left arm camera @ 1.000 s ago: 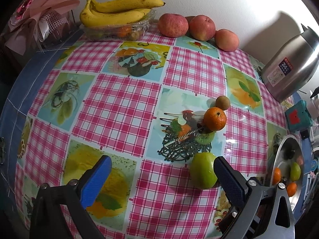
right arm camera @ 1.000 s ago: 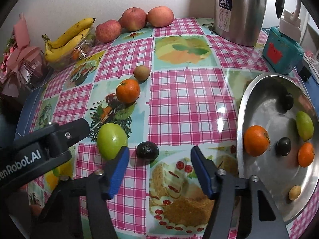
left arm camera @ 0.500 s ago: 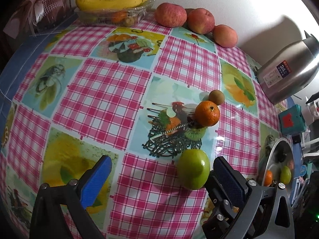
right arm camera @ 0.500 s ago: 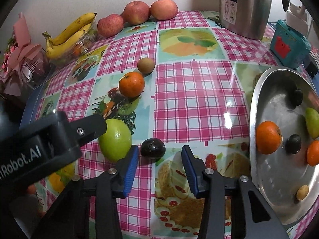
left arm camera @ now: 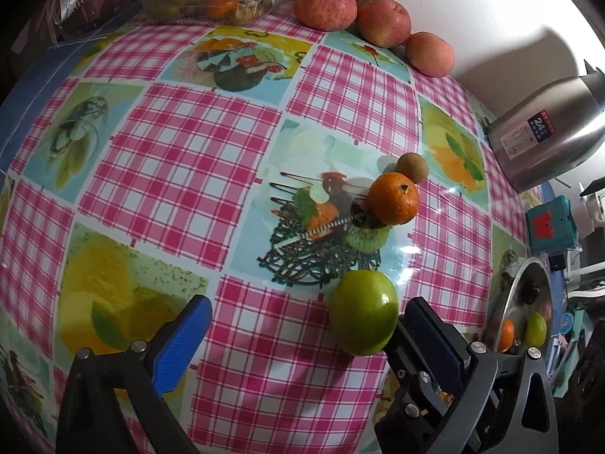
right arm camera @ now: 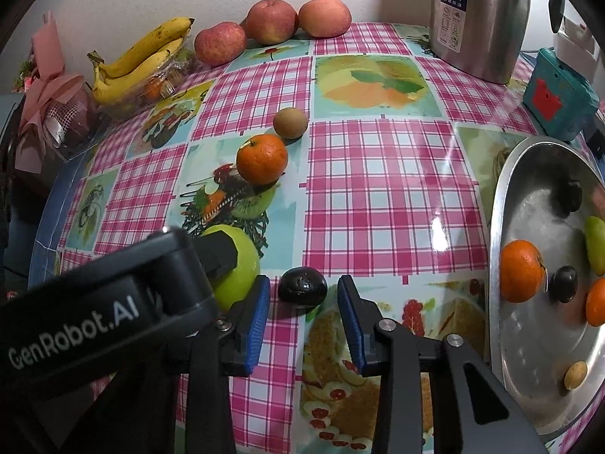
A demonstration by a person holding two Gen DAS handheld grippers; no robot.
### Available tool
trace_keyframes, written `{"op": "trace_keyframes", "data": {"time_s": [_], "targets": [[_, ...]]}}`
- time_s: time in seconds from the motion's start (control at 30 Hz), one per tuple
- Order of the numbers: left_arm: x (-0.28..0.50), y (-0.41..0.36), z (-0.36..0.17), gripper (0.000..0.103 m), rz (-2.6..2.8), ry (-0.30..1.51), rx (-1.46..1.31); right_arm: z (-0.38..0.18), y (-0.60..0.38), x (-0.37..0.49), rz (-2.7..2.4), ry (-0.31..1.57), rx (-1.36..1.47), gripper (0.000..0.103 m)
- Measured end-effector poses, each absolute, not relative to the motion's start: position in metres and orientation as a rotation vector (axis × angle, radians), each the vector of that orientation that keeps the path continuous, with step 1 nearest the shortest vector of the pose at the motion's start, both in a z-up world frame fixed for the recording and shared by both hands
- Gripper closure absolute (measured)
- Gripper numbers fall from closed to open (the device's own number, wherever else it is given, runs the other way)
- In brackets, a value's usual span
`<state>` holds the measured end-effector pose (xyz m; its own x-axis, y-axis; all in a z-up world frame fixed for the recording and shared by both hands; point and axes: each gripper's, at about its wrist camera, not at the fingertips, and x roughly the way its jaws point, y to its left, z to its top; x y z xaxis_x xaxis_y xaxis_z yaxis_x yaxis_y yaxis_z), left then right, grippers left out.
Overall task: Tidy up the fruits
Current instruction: 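Close the left tool on the green apple while the right tool grips the dark plum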
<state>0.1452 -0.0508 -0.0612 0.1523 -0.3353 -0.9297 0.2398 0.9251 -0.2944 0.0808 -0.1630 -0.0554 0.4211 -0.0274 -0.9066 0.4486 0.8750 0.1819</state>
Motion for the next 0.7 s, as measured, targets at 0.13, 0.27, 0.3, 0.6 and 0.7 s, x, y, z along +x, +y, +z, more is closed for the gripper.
{"op": "trace_keyframes", "data": {"time_s": [0.13,0.27,0.3,0.6,0.7], "targets": [[0.144,-0.052,-0.063,0.001,-0.432,1.38,-0.104,-0.056,-0.164,0.081,-0.314,1.099,0.44,0.065],[0.143,-0.053,-0.063,0.002,-0.447,1.391,-0.123,-0.055,-0.166,0.078,-0.303,1.093,0.46,0.074],[0.143,-0.054,-0.062,0.003,-0.451,1.389,-0.125,-0.054,-0.166,0.078,-0.301,1.092,0.458,0.075],[0.139,-0.063,-0.059,0.02,-0.472,1.389,-0.14,-0.048,-0.171,0.07,-0.305,1.084,0.45,0.076],[0.139,-0.061,-0.061,0.026,-0.462,1.404,-0.164,-0.045,-0.175,0.065,-0.309,1.081,0.451,0.076]]}}
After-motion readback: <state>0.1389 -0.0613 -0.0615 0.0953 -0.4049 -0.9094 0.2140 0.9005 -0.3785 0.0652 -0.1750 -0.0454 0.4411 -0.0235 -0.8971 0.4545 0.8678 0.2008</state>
